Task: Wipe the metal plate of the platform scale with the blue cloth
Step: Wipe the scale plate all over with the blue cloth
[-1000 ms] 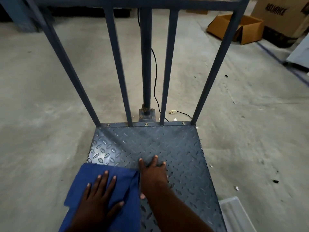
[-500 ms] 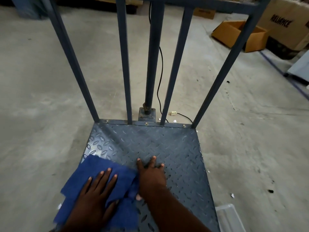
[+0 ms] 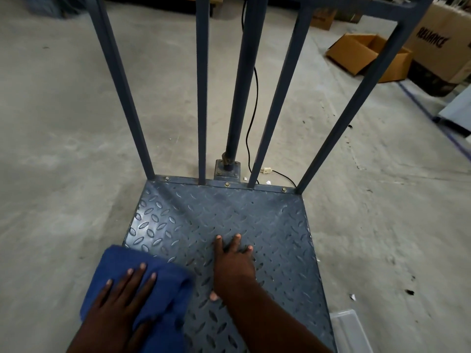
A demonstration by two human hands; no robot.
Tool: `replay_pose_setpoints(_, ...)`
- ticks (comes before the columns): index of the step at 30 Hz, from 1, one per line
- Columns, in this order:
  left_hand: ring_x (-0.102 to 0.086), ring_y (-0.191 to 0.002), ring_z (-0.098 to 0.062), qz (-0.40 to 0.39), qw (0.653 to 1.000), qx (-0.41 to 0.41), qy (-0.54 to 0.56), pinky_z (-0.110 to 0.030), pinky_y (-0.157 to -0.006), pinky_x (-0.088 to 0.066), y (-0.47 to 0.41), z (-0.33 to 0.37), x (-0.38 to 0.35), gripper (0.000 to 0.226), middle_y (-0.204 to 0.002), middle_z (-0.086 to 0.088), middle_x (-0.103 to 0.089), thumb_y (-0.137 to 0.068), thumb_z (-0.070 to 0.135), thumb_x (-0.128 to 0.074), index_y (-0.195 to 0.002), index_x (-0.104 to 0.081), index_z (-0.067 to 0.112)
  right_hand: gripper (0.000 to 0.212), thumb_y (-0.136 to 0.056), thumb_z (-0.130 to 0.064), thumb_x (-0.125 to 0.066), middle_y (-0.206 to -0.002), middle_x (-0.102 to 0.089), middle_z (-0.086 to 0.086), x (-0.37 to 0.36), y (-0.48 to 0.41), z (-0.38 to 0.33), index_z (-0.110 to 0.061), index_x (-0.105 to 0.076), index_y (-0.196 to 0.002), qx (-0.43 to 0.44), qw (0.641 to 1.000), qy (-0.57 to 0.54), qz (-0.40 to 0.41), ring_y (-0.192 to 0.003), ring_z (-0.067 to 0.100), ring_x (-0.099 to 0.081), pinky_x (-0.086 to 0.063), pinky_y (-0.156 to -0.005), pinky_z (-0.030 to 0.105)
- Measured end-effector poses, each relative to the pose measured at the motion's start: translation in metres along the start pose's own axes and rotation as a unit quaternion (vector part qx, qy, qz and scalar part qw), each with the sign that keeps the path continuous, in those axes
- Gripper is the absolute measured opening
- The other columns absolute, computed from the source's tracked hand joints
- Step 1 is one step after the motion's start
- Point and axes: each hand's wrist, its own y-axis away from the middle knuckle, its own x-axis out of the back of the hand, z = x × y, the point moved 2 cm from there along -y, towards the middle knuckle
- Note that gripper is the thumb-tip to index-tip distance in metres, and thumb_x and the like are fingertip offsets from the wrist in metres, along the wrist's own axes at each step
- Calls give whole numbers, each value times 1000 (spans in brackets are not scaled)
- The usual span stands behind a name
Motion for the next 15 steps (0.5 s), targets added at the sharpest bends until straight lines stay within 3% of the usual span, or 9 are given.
replay_pose_setpoints(3,-39,-152,-35,-30,998,48,12,-45,-124,-16,-56,6,4,82,-170,-11,-39,-103,72,-19,-162,-45,21,140,-76,-26,-91,-165,27,24,3,2,3,-29,20,-161,-3,1000,-5,-5,-149,62,5,-31,-115,72)
replay_pose_setpoints(5,-38,-154,-37,-24,993,116,8,-47,-124,-14,-74,15,7,83,-172,-12,-34,-101,73,-25,-165,-39,22,140,-76,-27,-91,-165,27,23,5,3,3,-30,19,-162,-2,1000,-4,-7,-150,62,6,-31,-114,72)
replay_pose_setpoints(7,-36,-156,-39,-8,992,126,5,-48,-126,-11,-80,22,5,85,-172,-14,-32,-99,73,-28,-166,-37,22,140,-76,-29,-92,-166,26,23,4,3,3,-30,19,-162,-6,1000,4,-3,-150,62,4,-32,-114,72)
replay_pose_setpoints(13,-40,-151,-34,-17,998,58,-7,-53,-118,-28,-3,30,-4,87,-166,-15,-44,-88,69,-50,-159,-49,19,141,-76,-35,-91,-166,21,28,0,2,2,-27,20,-162,-7,1000,27,14,-149,64,-1,-34,-116,67)
replay_pose_setpoints(15,-42,-151,-32,-71,997,5,-7,-52,-108,-38,17,50,-7,66,-151,-17,-61,-94,56,-50,-148,-57,20,141,-75,-33,-92,-166,21,26,0,5,2,-27,20,-162,-7,1000,23,18,-149,63,0,-35,-115,67)
